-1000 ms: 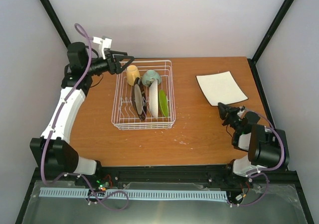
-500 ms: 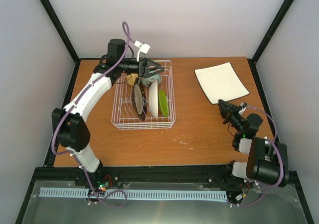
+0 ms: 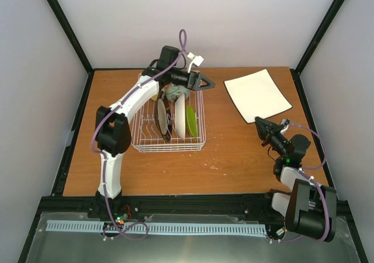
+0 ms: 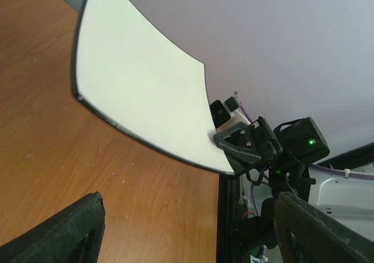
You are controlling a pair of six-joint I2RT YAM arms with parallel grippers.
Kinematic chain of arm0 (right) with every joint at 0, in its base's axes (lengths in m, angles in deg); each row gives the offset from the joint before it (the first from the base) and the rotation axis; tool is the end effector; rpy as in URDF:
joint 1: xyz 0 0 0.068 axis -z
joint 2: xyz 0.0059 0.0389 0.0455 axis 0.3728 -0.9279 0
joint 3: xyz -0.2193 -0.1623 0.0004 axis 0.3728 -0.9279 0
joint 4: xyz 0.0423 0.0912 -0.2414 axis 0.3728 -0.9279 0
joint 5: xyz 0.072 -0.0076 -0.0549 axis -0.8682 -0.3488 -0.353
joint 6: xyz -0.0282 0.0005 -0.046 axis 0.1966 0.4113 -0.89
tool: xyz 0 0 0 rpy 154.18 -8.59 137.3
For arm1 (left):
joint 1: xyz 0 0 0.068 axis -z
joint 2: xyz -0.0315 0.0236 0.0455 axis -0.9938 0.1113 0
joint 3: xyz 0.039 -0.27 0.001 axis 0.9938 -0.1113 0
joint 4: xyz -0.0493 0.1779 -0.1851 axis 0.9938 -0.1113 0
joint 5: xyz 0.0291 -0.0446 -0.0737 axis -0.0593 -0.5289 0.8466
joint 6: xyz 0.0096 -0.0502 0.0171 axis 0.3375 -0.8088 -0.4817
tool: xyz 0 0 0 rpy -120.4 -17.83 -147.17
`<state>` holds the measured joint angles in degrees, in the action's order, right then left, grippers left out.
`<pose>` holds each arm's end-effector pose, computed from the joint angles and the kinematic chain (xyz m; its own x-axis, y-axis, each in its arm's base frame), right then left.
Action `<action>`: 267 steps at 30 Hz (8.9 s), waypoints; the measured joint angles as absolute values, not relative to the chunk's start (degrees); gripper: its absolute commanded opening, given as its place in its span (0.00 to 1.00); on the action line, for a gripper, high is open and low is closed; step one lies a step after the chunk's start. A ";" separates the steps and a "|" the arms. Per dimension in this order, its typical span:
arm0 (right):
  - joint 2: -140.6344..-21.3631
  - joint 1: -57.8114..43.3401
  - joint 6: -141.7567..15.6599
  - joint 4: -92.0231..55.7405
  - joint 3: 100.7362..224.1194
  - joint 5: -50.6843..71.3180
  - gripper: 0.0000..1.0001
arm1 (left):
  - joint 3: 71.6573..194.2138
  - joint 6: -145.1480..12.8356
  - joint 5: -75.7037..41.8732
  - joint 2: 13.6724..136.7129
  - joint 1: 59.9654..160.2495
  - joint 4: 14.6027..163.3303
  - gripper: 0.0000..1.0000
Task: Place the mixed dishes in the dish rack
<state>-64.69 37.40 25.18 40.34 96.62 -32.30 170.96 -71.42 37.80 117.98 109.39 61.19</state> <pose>0.1942 -0.0255 0.1911 -0.5712 0.8194 0.0485 0.0009 -0.0585 0.9983 0.4101 -0.2332 0.3215 -0.7285 0.2057 -0.6534 0.6834 0.1530 -0.7139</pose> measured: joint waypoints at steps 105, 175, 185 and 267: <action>-71.18 -36.26 -161.41 57.22 113.93 60.24 0.79 | 187.29 -68.10 9.06 98.63 102.87 21.72 0.01; -97.35 -32.94 -174.00 69.83 131.87 51.63 0.03 | 175.57 -70.43 16.10 90.04 99.62 28.93 0.01; -92.91 -33.18 -172.56 68.65 129.14 53.27 0.03 | 175.18 -70.35 14.75 87.86 100.75 30.57 0.57; -101.65 -42.14 -44.65 4.15 166.56 43.59 0.03 | 145.30 -71.00 -30.89 63.38 79.58 56.89 0.63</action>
<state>-101.65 -42.14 -44.65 4.15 166.56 43.59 145.30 -71.00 -30.89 63.38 79.58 56.89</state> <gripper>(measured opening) 0.084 0.632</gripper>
